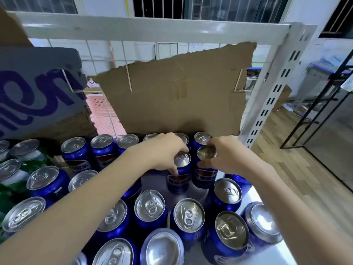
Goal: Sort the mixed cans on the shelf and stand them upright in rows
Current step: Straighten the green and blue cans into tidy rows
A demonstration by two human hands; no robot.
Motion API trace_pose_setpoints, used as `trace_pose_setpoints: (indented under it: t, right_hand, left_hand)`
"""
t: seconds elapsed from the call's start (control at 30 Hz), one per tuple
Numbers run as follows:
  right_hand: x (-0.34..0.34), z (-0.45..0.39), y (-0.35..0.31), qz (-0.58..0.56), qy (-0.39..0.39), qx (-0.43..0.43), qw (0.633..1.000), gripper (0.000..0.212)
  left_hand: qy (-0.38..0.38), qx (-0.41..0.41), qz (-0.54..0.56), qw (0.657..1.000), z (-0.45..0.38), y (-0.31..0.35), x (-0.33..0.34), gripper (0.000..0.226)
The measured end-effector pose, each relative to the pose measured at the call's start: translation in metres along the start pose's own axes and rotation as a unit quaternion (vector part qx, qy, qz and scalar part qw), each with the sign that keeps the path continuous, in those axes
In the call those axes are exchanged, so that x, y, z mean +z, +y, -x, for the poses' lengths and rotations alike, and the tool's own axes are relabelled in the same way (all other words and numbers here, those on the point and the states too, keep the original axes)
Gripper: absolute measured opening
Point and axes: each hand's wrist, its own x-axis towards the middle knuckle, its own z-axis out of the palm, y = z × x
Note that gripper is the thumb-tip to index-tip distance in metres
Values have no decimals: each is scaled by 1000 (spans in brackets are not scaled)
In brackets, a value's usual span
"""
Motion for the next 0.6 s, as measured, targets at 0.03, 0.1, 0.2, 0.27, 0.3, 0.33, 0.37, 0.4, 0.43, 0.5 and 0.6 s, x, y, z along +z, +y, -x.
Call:
trace_pose_setpoints:
  t: [0.03, 0.1, 0.2, 0.27, 0.3, 0.33, 0.37, 0.4, 0.43, 0.5, 0.6]
  right_hand:
    - [2, -1, 2, -1, -7, -2, 1000, 45]
    - [7, -3, 5, -11, -17, -8, 1000, 45]
    - [9, -4, 8, -22, -13, -9, 1000, 46]
    - [10, -4, 10, -20, -9, -13, 1000, 51]
    - [11, -4, 11, -20, -7, -13, 1000, 55]
    - [13, -4, 11, -20, -3, -12, 1000, 60]
    - [14, -3, 12, -21, 1, -12, 1000, 63]
    - [15, -2, 12, -19, 6, -14, 1000, 65]
    - [16, -2, 12, -15, 12, -17, 1000, 66]
    - [15, 0, 12, -1, 18, -21, 1000, 67]
    - [9, 5, 18, 2, 15, -22, 1000, 65]
  left_hand:
    - [-4, 1, 4, 1000, -2, 0, 1, 78]
    - [-9, -2, 18, 1000, -4, 0, 2, 77]
    - [-10, 2, 21, 1000, -4, 1, 4, 76]
    - [-7, 6, 19, 1000, -3, 2, 6, 75]
    - [-6, 6, 19, 1000, -2, 3, 7, 73]
    - [-4, 6, 16, 1000, -1, 3, 8, 70]
    - [0, 7, 14, 1000, 0, 4, 9, 65]
    - [7, 7, 12, 1000, 1, 5, 10, 61]
    - [15, 7, 15, 1000, 3, 5, 11, 58]
    - [37, 6, 30, 999, 7, 6, 13, 58]
    - [74, -5, 54, 996, 15, 8, 16, 72]
